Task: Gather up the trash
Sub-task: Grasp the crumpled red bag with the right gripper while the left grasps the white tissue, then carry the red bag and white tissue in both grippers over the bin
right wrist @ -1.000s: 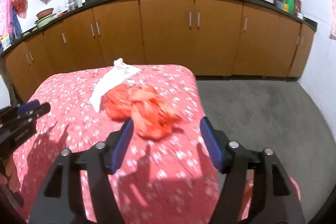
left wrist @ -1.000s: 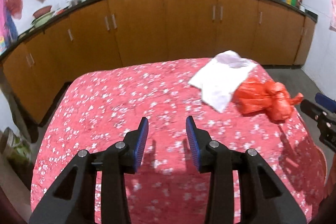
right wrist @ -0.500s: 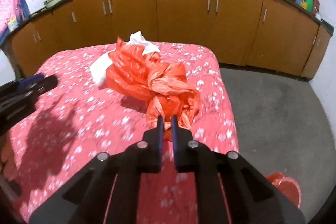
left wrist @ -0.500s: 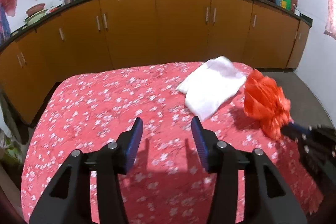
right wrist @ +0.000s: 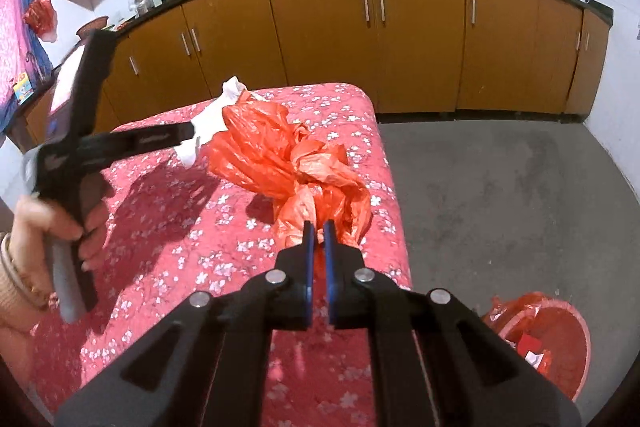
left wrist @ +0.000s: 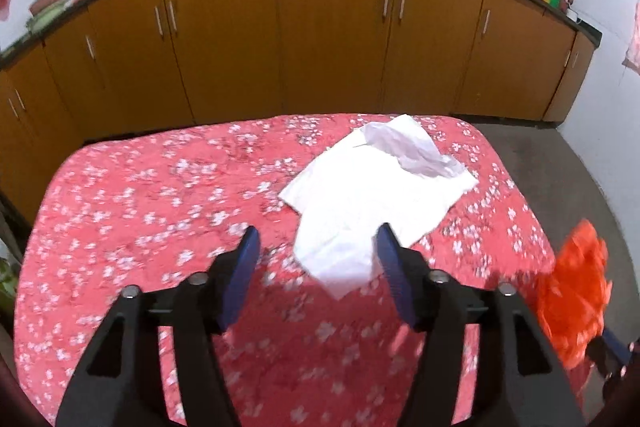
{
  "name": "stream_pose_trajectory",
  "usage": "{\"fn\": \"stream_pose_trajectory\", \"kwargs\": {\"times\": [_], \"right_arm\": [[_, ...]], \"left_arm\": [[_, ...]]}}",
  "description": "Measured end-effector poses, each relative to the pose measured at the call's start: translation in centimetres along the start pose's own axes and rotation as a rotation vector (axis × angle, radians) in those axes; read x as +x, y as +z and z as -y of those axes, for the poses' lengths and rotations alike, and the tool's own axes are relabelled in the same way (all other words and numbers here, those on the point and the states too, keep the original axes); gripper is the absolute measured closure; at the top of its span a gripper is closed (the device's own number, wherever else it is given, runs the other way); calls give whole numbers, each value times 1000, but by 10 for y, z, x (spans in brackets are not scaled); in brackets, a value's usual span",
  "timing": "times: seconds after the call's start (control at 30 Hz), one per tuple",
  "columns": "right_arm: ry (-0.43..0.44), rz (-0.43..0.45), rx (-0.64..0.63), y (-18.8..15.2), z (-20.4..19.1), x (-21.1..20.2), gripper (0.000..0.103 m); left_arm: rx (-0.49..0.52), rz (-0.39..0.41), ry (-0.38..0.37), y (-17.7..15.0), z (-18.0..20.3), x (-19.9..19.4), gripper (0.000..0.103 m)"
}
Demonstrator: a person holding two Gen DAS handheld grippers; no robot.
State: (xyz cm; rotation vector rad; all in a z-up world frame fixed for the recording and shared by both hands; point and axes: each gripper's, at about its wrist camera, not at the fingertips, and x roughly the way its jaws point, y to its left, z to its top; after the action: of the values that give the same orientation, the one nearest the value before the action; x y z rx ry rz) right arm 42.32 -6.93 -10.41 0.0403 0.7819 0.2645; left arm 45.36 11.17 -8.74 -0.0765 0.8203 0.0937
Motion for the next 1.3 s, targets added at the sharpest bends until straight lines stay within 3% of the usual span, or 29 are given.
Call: {"fn": "stream_pose_trajectory", "kwargs": {"times": [0.1,0.13,0.17,0.23,0.27,0.4,0.6,0.9,1.3], "right_arm": [[8,-1,10,-1,3,1,97],[8,0,9,-2,2,1,97],[10,0,9,-2,2,1,97],[10,4,6,-2,1,0,97],[8,7,4,-1,1,-1,97],[3,16,14,-2,3,-5,97],[12,34,16,-5,-4,-22,98],[24,61,22,-16,-15,-56,98],[-9,138,41,-22,-17,-113,99]], "left_arm": [[29,-18,16,3,7,10,38],[41,-30,14,3,10,14,49],[49,-44,9,2,11,17,73],[47,-70,-12,-1,11,20,96],[44,-67,-13,-4,10,18,99],[75,-20,0,-15,7,1,102],[79,36,-44,-32,-5,-47,102],[153,113,6,-61,6,-104,102],[151,172,-35,-65,10,-154,102]]}}
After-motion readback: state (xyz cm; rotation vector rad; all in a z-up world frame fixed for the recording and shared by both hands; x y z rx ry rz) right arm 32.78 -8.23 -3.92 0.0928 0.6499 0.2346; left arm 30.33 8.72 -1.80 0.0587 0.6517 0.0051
